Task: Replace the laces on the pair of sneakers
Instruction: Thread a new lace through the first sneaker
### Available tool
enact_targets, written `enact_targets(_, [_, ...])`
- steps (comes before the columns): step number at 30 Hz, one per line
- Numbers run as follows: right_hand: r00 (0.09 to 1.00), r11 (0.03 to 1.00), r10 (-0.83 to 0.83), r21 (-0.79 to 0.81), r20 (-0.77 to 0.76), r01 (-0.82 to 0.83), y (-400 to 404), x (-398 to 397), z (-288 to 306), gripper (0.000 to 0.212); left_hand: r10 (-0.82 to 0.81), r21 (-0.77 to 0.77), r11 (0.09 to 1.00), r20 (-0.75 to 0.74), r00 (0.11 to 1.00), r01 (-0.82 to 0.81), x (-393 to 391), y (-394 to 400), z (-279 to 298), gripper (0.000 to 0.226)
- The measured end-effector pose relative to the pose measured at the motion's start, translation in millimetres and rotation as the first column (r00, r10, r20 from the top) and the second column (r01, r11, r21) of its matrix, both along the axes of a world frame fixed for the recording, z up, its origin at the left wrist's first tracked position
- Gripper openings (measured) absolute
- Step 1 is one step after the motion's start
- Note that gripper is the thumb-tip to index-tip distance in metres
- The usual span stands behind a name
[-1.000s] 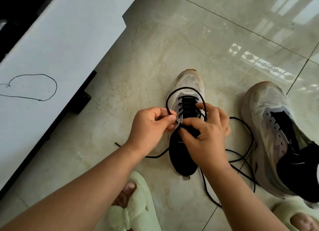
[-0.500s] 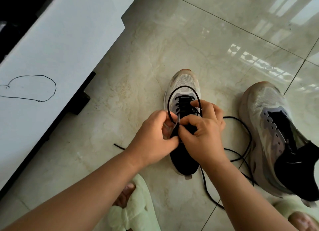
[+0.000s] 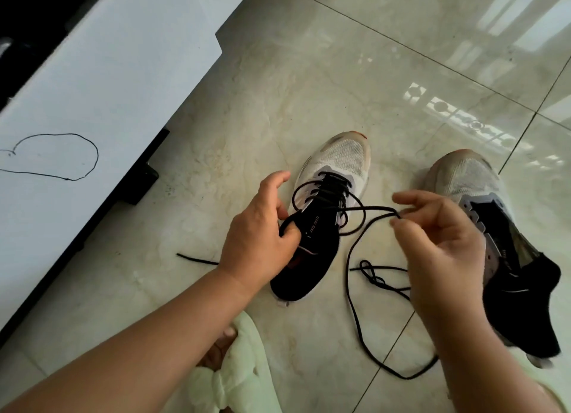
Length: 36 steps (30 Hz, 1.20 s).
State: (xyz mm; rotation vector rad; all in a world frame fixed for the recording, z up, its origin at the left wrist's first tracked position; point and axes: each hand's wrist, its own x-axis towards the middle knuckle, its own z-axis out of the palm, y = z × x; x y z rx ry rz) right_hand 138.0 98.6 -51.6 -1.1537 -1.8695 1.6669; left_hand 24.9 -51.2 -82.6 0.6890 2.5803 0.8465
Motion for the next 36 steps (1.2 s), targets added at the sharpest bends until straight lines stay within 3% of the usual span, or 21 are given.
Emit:
enact_targets(2, [0.979,0.965,-0.005,-0.258,-0.201,-0.048,-1,-7,5,0.025,-0.013,-0.011,1.000,0.012,1.000,0.013,0,0,-2,0.062])
enact_targets(5, [0.919,0.850,0.008,-0.481,-0.395,-0.215,-8,-15,11,0.029,-0.030,-0.003,1.000,0.023,0.999,0.030,1,-1,-5,0.058])
enact_targets(8, [0.885,0.743,0.011,-0.588,-0.466,-0.319,-11,-16,12,0.028,-0.050,0.002,0.999,-0.001,0.999,0.050,1,1,-7,0.058])
enact_targets(10, [0.903,0.729,0.017,-0.613,-0.429,-0.305,-10,-15,10,0.026,-0.053,0.000,0.999,-0.015,0.998,0.053,2,1,-8,0.060])
enact_targets(12, [0.948,0.826,0.070,-0.515,-0.310,-0.229,-10,-12,6,0.025,-0.058,0.004,0.998,-0.005,0.998,0.058,2,0,-8,0.061])
enact_targets(15, [0.980,0.967,0.190,-0.163,-0.057,-0.196,-5,-4,-1,0.014,-0.070,0.025,0.997,0.020,0.997,0.069,1,-1,-8,0.058])
enact_targets(19, [0.947,0.921,0.246,0.254,0.206,-0.294,15,13,-7,0.008,-0.054,0.031,0.998,0.027,0.998,0.053,1,0,-9,0.057])
enact_targets(26, [0.962,0.852,0.039,0.494,0.269,-0.173,51,34,-11,0.018,-0.004,0.055,0.999,0.038,0.999,0.001,2,-1,-7,0.081])
enact_targets(28, [0.967,0.839,0.056,0.513,0.250,-0.181,50,34,-12,0.016,-0.022,0.051,0.998,-0.033,0.999,0.023,3,-1,-5,0.084])
enact_targets(30, [0.969,0.859,0.124,0.466,0.216,-0.214,42,29,-12,0.016,-0.049,0.124,0.990,-0.145,0.988,0.068,3,1,-2,0.073])
enact_targets(32, [0.957,0.850,0.213,0.445,0.196,-0.280,27,23,-14,0.015,-0.097,0.219,0.964,-0.250,0.963,0.153,5,2,1,0.044])
enact_targets(34, [0.936,0.813,0.298,0.466,0.185,-0.350,11,18,-17,0.011,-0.170,0.185,0.953,-0.333,0.927,0.241,10,3,4,0.019])
enact_targets(36, [0.924,0.800,0.340,0.464,0.172,-0.381,-3,16,-20,0.007,-0.233,0.078,0.957,-0.369,0.900,0.280,15,5,3,0.018])
